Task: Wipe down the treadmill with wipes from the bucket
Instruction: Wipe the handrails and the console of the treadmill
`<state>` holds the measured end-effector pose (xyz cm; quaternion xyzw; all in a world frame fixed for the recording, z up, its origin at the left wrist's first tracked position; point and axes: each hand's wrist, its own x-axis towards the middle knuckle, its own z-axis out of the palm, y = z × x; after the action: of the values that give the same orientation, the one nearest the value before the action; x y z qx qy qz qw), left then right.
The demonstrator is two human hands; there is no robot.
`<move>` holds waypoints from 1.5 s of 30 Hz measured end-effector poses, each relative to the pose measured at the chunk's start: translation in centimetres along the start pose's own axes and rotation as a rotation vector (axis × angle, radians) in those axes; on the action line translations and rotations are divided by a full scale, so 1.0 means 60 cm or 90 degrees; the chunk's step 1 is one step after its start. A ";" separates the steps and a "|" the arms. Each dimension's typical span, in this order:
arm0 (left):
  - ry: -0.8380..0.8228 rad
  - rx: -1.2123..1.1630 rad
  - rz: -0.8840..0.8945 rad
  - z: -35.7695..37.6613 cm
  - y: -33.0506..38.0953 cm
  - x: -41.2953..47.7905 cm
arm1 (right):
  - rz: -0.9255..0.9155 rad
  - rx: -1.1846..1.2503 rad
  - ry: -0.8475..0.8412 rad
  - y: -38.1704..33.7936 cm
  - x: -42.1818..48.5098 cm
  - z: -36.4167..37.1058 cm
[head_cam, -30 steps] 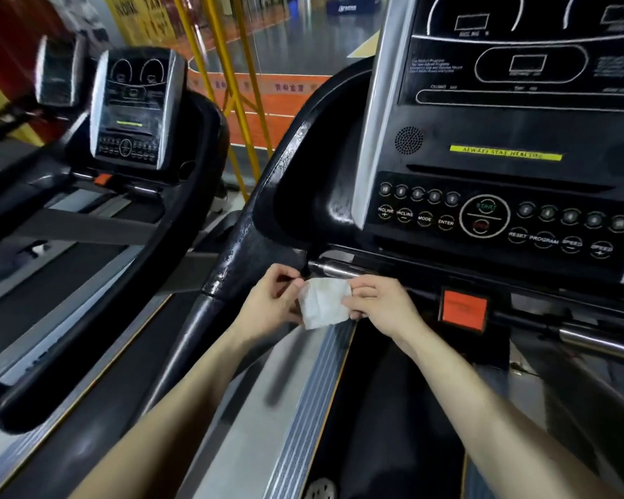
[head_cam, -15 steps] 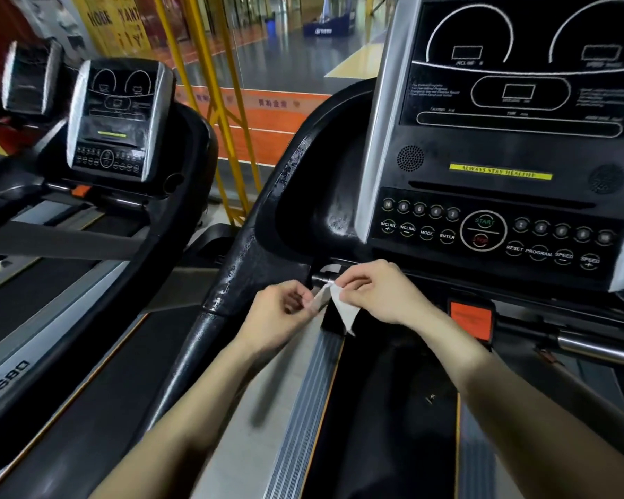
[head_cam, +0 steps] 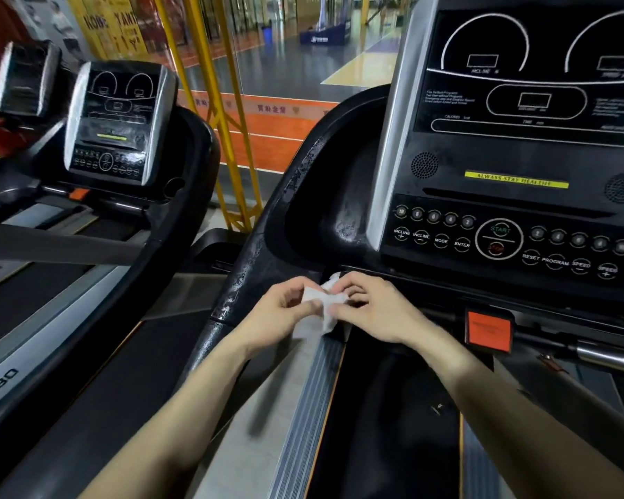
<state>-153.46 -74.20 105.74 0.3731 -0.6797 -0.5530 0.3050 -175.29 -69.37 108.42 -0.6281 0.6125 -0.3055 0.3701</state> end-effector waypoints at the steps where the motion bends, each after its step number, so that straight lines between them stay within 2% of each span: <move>1: 0.006 0.041 0.019 -0.002 -0.008 0.002 | 0.015 0.020 0.026 0.008 0.002 0.013; 5: 0.144 0.349 0.105 -0.030 -0.042 0.007 | 0.069 0.040 0.183 0.026 0.024 0.026; 7: 0.226 0.586 0.182 -0.058 -0.054 0.008 | 0.077 0.022 0.344 0.021 0.045 0.005; 9: 0.280 0.744 0.207 -0.090 -0.072 0.016 | 0.024 -0.037 0.512 0.009 0.069 -0.006; 10: 0.291 0.781 0.190 -0.102 -0.083 0.022 | -0.036 -0.061 0.569 0.006 0.083 0.005; 11: 0.286 0.796 0.163 -0.111 -0.094 0.027 | -0.102 -0.084 0.584 0.004 0.099 0.029; 13: 0.261 0.807 0.113 -0.117 -0.117 0.032 | -0.223 -0.188 0.481 0.012 0.138 0.106; 15: 0.247 0.813 0.102 -0.118 -0.128 0.030 | -0.272 -0.403 0.295 0.031 0.156 0.186; 16: 0.249 0.812 0.104 -0.116 -0.126 0.027 | -0.293 -0.501 0.238 0.045 0.152 0.202; 18: 0.253 0.809 0.110 -0.112 -0.118 0.022 | -0.322 -0.549 0.201 0.070 0.129 0.181; 21: 0.261 0.830 0.094 -0.107 -0.115 0.022 | -0.241 -0.518 0.236 0.096 0.092 0.148; 23: 0.255 0.843 0.087 -0.103 -0.115 0.022 | -0.179 -0.520 0.268 0.075 0.097 0.172; 26: 0.247 0.851 0.089 -0.106 -0.116 0.021 | -0.234 -0.560 0.248 0.042 0.112 0.218; 28: 0.253 0.853 0.092 -0.108 -0.120 0.022 | -0.294 -0.609 0.249 0.063 0.105 0.184; 30: 0.262 0.857 0.091 -0.106 -0.121 0.023 | -0.322 -0.620 0.294 0.113 0.075 0.126; 33: 0.262 0.865 0.086 -0.101 -0.122 0.025 | -0.278 -0.561 0.392 0.170 0.026 0.076; 35: 0.264 0.871 0.083 -0.100 -0.120 0.025 | -0.227 -0.538 0.418 0.152 0.036 0.103; 38: 0.266 0.873 0.091 -0.100 -0.120 0.024 | -0.269 -0.562 0.373 0.119 0.069 0.153; 41: 0.265 0.870 0.089 -0.102 -0.120 0.023 | -0.295 -0.527 0.343 0.142 0.063 0.096; 45: 0.264 0.879 0.087 -0.099 -0.119 0.024 | -0.191 -0.458 0.485 0.193 0.002 0.037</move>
<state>-148.14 -79.32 99.94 0.5348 -0.8238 0.1046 0.1564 -179.75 -68.98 97.50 -0.6405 0.6729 -0.3320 -0.1637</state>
